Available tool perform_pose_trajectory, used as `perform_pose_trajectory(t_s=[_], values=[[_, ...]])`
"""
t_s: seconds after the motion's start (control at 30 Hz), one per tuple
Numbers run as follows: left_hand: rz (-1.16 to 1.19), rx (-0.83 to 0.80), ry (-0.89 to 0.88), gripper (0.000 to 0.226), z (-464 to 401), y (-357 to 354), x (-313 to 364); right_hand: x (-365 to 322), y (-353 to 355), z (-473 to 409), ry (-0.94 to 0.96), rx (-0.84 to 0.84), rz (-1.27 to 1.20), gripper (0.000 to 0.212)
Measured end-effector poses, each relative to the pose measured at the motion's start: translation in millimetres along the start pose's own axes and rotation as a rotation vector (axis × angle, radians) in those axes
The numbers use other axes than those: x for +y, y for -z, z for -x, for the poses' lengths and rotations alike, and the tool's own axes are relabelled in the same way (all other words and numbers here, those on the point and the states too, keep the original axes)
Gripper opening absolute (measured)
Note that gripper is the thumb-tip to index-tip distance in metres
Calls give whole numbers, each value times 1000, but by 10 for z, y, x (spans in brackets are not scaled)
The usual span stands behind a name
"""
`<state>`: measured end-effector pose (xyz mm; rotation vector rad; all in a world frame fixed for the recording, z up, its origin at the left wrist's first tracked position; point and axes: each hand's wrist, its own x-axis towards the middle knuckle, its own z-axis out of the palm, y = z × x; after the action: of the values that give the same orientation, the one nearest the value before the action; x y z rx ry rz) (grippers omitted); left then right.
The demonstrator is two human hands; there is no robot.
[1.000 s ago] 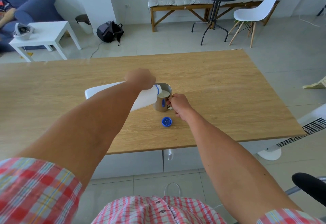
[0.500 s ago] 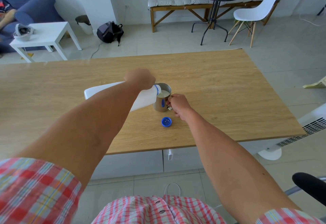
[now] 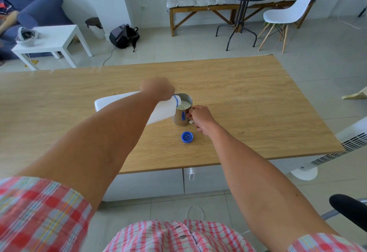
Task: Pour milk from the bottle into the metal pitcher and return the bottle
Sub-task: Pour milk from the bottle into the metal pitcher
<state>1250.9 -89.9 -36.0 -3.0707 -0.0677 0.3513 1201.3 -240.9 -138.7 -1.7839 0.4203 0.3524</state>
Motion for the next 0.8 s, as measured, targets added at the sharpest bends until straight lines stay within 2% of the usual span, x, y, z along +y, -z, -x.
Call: perform_pose_trajectory(t_s=[0.8], values=[[-3,-1,-4,24,8,-14,-3,-1,1,52,9,-11,-20,24]])
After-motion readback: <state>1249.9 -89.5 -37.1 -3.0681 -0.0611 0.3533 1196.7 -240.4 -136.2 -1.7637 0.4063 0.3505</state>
